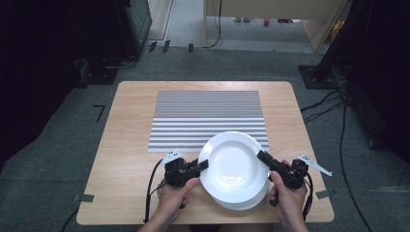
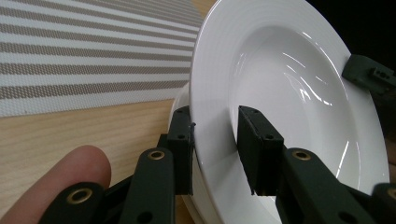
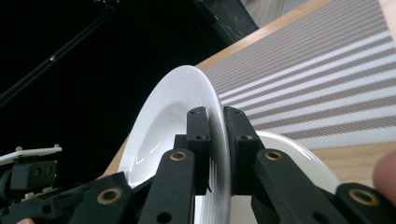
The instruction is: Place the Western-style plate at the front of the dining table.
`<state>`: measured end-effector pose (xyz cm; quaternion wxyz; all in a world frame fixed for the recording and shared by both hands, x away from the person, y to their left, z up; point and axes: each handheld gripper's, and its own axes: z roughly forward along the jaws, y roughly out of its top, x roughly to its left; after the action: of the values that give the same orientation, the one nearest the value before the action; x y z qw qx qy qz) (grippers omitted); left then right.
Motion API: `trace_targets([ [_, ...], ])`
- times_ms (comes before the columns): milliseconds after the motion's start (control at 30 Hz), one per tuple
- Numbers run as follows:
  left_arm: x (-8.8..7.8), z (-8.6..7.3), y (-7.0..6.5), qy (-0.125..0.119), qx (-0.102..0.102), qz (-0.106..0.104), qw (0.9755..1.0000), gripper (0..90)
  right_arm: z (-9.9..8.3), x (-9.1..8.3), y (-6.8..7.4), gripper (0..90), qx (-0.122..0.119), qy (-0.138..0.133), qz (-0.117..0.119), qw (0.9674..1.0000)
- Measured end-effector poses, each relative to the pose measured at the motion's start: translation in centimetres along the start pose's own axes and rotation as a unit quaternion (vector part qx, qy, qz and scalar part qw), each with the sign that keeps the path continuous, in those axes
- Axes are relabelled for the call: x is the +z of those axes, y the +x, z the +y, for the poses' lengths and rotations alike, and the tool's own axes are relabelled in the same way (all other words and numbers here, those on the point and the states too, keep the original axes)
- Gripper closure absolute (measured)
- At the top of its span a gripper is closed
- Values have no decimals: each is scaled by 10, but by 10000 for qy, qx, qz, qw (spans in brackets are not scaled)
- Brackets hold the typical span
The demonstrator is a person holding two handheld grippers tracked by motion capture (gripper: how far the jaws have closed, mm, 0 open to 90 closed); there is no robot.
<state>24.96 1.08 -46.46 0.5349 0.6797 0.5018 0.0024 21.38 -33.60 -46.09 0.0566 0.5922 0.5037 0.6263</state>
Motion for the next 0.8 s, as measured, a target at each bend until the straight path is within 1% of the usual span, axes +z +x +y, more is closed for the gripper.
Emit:
trace_targets([
  [100,-5,9,4,-93,-34,-13,10000,694,5,7,5,823,-51,53,98,9999],
  [133,-7,11,5,-108,-31,-8,9999,696,8,11,9,822,-105,64,132,9998],
  [167,-8,14,5,-144,-36,12,9999,696,8,11,9,822,-105,64,132,9998],
  [267,-12,22,8,-235,3,97,9997,697,14,19,16,823,-201,106,201,9995],
  [400,-13,32,12,-263,6,159,9995,694,22,27,22,826,-292,164,275,9991],
  [533,-12,40,18,-232,33,199,9995,693,27,37,22,825,-281,207,291,9990],
  [667,-10,46,25,-232,-25,212,9995,694,32,49,21,826,-242,261,317,9989],
  [800,-8,53,33,-279,-89,257,9992,694,37,61,22,827,-266,301,333,9986],
])
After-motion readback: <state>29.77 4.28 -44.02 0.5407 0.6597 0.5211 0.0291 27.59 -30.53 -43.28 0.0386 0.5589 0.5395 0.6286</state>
